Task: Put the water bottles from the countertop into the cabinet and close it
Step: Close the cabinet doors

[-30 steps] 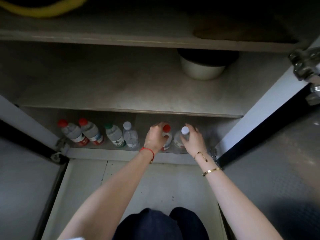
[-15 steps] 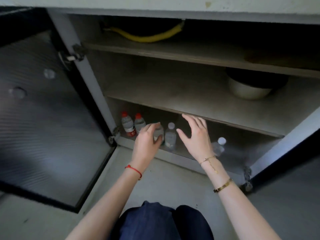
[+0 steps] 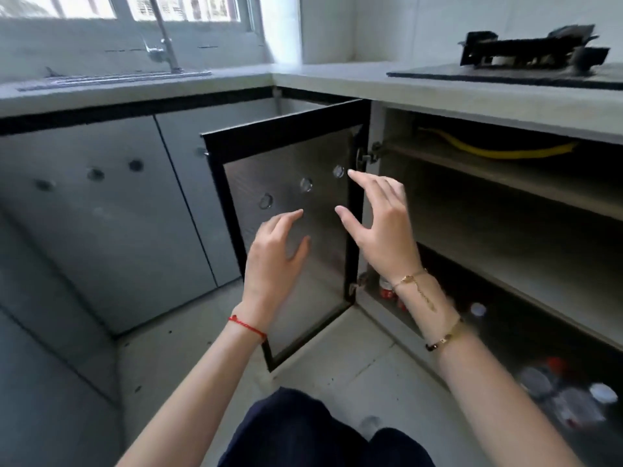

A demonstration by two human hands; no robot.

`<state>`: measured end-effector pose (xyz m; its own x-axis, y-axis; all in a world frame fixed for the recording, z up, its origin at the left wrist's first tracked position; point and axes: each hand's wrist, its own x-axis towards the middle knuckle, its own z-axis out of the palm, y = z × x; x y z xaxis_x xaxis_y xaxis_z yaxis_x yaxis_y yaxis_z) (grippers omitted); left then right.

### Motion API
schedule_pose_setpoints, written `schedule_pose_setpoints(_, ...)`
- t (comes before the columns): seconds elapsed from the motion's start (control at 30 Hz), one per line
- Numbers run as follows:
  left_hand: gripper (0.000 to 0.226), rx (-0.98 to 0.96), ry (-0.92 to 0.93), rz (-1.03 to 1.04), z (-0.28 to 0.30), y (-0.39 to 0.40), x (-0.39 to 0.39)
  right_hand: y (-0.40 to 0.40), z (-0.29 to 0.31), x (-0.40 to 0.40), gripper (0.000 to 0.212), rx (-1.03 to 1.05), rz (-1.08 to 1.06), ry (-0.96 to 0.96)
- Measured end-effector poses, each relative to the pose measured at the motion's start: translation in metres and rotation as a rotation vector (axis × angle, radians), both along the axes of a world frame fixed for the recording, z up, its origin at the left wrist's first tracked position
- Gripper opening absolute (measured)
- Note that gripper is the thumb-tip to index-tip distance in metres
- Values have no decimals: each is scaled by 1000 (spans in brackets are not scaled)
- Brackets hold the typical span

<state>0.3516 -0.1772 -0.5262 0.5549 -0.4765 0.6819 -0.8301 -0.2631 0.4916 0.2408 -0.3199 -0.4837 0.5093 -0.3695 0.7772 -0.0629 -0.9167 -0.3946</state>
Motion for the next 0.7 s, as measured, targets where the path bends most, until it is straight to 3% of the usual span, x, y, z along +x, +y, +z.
schedule_pose_setpoints(0.23, 43, -98, 37, 229, 6, 62, 35, 56, 41, 66, 53, -120, 157, 5)
schedule_pose_setpoints(0.33, 58, -94, 110, 303, 0, 68, 53, 70, 51, 91, 56, -151, 195, 23)
schedule_pose_setpoints(0.47, 81, 11, 271, 238, -5, 63, 74, 80, 55, 120, 59, -175, 222, 63)
schedule_pose_setpoints(0.7, 83, 19, 409, 86, -6, 44, 82, 79, 48, 147, 64, -162, 213, 136)
